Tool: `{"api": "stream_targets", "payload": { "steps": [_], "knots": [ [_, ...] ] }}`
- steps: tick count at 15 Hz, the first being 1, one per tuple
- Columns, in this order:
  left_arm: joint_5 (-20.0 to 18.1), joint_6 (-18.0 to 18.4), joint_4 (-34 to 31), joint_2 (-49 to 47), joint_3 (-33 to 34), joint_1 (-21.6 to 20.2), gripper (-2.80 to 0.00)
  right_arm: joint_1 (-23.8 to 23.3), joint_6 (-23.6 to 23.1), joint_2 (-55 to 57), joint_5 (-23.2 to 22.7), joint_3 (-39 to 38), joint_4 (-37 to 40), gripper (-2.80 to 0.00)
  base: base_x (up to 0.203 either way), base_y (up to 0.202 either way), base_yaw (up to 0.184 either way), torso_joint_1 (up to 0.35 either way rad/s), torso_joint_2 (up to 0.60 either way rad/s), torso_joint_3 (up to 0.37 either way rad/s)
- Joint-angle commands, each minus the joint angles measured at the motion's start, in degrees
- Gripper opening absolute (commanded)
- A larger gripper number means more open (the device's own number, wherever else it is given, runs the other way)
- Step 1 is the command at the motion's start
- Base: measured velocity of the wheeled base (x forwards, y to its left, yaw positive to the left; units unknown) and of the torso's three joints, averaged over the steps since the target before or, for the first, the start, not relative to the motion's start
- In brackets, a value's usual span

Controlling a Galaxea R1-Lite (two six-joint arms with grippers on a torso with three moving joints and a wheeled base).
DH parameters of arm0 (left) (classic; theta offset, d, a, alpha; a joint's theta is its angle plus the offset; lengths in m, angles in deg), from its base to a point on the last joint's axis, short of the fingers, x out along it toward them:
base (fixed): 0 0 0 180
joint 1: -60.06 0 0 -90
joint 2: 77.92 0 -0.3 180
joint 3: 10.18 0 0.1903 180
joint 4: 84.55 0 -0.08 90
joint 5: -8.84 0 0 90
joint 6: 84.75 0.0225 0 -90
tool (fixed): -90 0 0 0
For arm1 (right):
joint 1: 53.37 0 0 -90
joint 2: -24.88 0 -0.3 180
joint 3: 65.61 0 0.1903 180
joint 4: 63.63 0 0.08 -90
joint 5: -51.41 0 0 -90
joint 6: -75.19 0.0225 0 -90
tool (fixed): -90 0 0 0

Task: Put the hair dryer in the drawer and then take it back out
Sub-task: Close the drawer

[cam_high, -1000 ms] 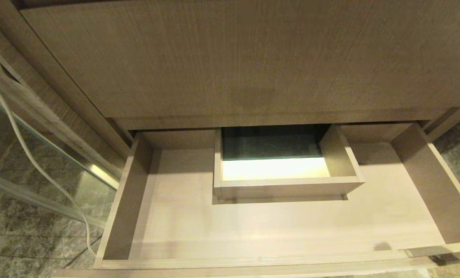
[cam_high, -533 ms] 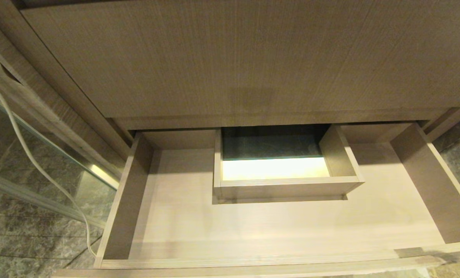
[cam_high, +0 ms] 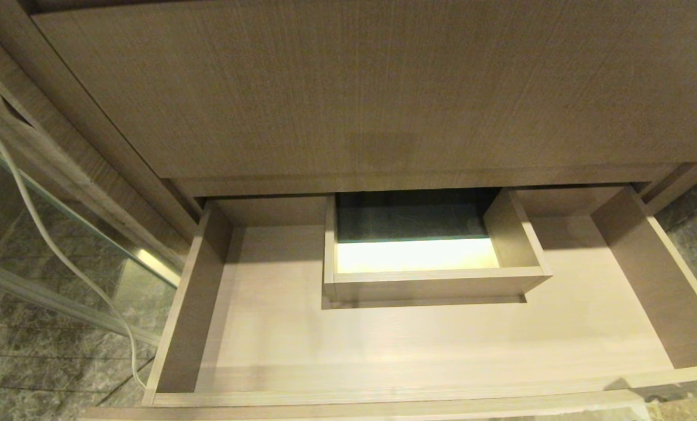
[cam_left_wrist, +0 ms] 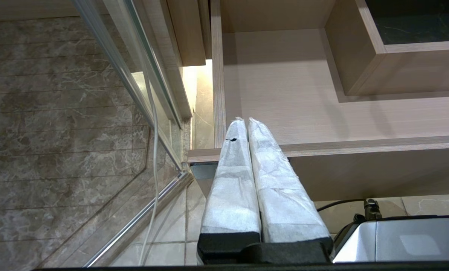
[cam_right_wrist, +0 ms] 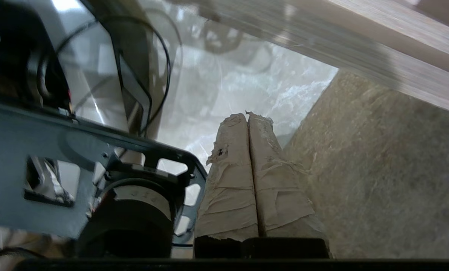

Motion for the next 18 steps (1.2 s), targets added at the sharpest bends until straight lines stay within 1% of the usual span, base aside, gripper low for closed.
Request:
{"api": "stream_targets", "payload": {
  "steps": [1, 7, 12, 16, 18],
  "knots": [
    [-0.01, 0.02, 0.01, -0.06, 0.09, 0.00, -2.80, -0.06, -1.74, 4.18, 0.25, -0.61, -0.05, -2.80, 0.000, 0.000, 0.000, 0.000, 0.00, 0.000],
    [-0.01, 0.02, 0.01, -0.06, 0.09, 0.00, -2.80, -0.15, -2.32, 14.06, 1.50, 2.09, 0.18, -2.80, 0.000, 0.000, 0.000, 0.000, 0.00, 0.000],
    [-0.01, 0.02, 0.01, -0.06, 0.09, 0.00, -2.80, -0.07, -2.47, 21.40, 2.78, 7.47, 0.40, -2.80, 0.000, 0.000, 0.000, 0.000, 0.00, 0.000],
    [-0.01, 0.02, 0.01, -0.06, 0.05, 0.00, -2.80, -0.15, -2.30, 23.24, 2.67, 11.25, -0.48, -2.80, 0.000, 0.000, 0.000, 0.000, 0.00, 0.000],
    [-0.01, 0.02, 0.01, -0.02, 0.09, 0.00, -2.80, -0.15, -2.17, 23.61, 2.52, 11.88, -3.20, -2.80, 0.000, 0.000, 0.000, 0.000, 0.00, 0.000]
  ]
}}
